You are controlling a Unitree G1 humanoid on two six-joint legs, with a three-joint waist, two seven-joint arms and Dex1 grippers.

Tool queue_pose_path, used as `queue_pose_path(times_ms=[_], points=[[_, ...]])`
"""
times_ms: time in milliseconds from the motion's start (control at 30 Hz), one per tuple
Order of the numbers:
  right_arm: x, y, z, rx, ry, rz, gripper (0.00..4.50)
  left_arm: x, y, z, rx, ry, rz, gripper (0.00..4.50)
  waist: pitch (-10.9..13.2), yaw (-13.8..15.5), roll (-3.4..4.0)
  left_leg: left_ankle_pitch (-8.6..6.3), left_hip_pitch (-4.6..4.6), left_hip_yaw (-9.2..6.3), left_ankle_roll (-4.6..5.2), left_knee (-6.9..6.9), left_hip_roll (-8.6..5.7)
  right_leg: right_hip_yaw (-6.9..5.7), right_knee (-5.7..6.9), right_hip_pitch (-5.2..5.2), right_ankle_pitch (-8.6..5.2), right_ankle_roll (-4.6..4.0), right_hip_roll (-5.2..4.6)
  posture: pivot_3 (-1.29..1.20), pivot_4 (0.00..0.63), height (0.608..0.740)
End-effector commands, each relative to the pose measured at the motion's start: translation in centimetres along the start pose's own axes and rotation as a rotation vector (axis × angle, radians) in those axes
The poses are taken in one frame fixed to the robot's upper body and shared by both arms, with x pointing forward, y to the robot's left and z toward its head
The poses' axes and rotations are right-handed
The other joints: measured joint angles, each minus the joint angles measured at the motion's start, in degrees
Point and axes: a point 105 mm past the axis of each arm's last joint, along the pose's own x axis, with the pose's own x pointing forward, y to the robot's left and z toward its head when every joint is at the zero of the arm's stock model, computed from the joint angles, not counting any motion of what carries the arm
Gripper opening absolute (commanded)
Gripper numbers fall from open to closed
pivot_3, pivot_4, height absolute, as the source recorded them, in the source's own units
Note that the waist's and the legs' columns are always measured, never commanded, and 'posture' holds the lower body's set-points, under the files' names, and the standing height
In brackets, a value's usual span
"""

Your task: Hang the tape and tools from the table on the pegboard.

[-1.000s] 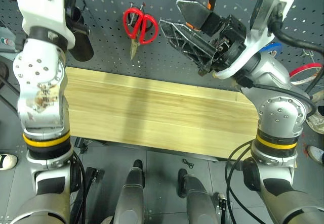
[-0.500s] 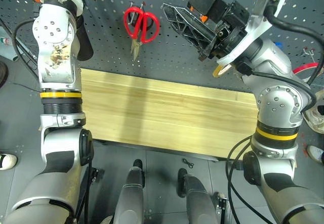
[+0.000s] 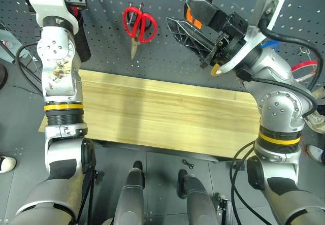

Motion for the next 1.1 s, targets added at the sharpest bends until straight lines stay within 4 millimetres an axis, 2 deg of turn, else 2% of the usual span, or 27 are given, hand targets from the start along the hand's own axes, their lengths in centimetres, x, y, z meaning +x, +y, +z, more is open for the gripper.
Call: queue_pose_path(times_ms=[33, 167, 233, 333, 367, 567, 667, 733, 867, 967, 1100], points=[[-1.1, 0.7, 0.0, -0.051, 0.024, 0.018, 4.5, -0.9, 0.6, 2.5, -0.05, -0.05, -0.069, 4.43, -0.02, 0.11, -0.01, 0.0, 0.0, 0.0, 0.0, -0.01, 0.0, 0.0, 0.0, 0.0, 0.0, 0.0, 0.0, 0.13, 0.282, 0.74], [-3.4, 1.4, -2.5, -0.049, 0.146, 0.022, 4.5, -2.8, -0.6, 3.5, -0.133, -0.029, -0.261, 4.43, -0.03, 0.26, -0.02, 0.02, 0.0, -0.02, -0.02, 0.0, 0.0, -0.01, 0.15, 0.02, 0.0, 0.0, 0.0, 0.15, 0.285, 0.74], [-5.1, 1.9, -4.6, -0.039, 0.241, 0.022, 4.5, -4.9, -2.4, 2.8, -0.185, 0.045, -0.46, 4.43, -0.09, 0.39, -0.06, 0.02, 0.0, -0.04, -0.02, 0.0, 0.0, -0.01, 0.14, 0.06, 0.0, 0.01, 0.0, 0.16, 0.29, 0.74], [-7.7, 2.3, -7.8, -0.004, 0.372, -0.043, 4.5, -10.1, -5.4, -0.2, -0.253, 0.259, -0.757, 4.43, -0.78, 0.33, 0.01, 0.0, 0.15, -0.04, -0.01, -0.03, 0.0, -0.01, 0.12, 0.21, -0.01, 0.01, -0.02, 0.16, 0.298, 0.74], [-8.3, 2.1, -8.6, 0.002, 0.405, -0.077, 4.5, -11.4, -5.9, -1.0, -0.272, 0.31, -0.803, 4.43, -0.94, 0.27, 0.06, -0.01, 0.17, -0.04, 0.0, -0.04, 0.0, 0.0, -0.04, 0.22, -0.01, 0.02, -0.02, 0.16, 0.298, 0.74], [-12.5, 0.3, -13.3, -0.039, 0.565, -0.416, 4.5, -19.9, -8.9, -9.7, -0.255, 0.684, -0.95, 4.43, -1.39, -0.01, 0.04, -0.02, 0.71, 0.0, -0.01, -0.13, 0.07, 0.09, -0.1, 0.47, -0.15, 0.05, 0.05, 0.12, 0.306, 0.74], [-15.0, -0.2, -15.3, -0.038, 0.649, -0.558, 4.5, -23.1, -10.7, -12.3, -0.221, 0.763, -1.066, 4.43, -2.31, 0.13, 0.06, -0.2, 0.69, 0.05, -0.31, -0.12, 0.07, 0.1, -0.14, 0.46, -0.19, 0.12, 0.03, 0.1, 0.306, 0.74], [-16.3, 0.0, -16.2, -0.053, 0.693, -0.596, 4.5, -24.0, -11.5, -13.3, -0.226, 0.787, -1.108, 4.43, -2.6, 0.17, 0.07, -0.21, 0.71, 0.1, -0.32, -0.07, 0.06, 0.12, -0.19, 0.51, -0.31, -0.07, 0.01, 0.08, 0.301, 0.74], [-20.2, -0.4, -18.3, -0.043, 0.813, -0.722, 4.5, -25.0, -13.1, -15.3, -0.245, 0.828, -1.179, 4.43, -3.47, 0.18, 0.06, -0.2, 0.7, 0.14, -0.31, -0.05, 0.07, 0.16, -0.24, 0.51, -0.34, -0.13, 0.01, 0.07, 0.3, 0.74], [-22.9, -1.2, -18.6, -0.08, 0.862, -0.818, 4.5, -25.2, -13.5, -16.9, -0.223, 0.834, -1.18, 4.43, -4.05, -0.13, 0.18, -0.08, 0.7, 0.14, -0.11, -0.05, 0.06, 0.18, -0.25, 0.51, -0.25, 0.04, 0.01, 0.05, 0.278, 0.74], [-25.8, -1.5, -18.7, -0.084, 0.89, -0.945, 4.5, -25.8, -13.9, -18.6, -0.243, 0.852, -1.147, 4.43, -5.67, -1.21, 0.4, 0.06, 0.73, 0.14, 0.13, -0.08, 0.06, 0.18, -0.25, 0.55, -0.18, 0.22, 0.01, 0.0, 0.214, 0.74]])
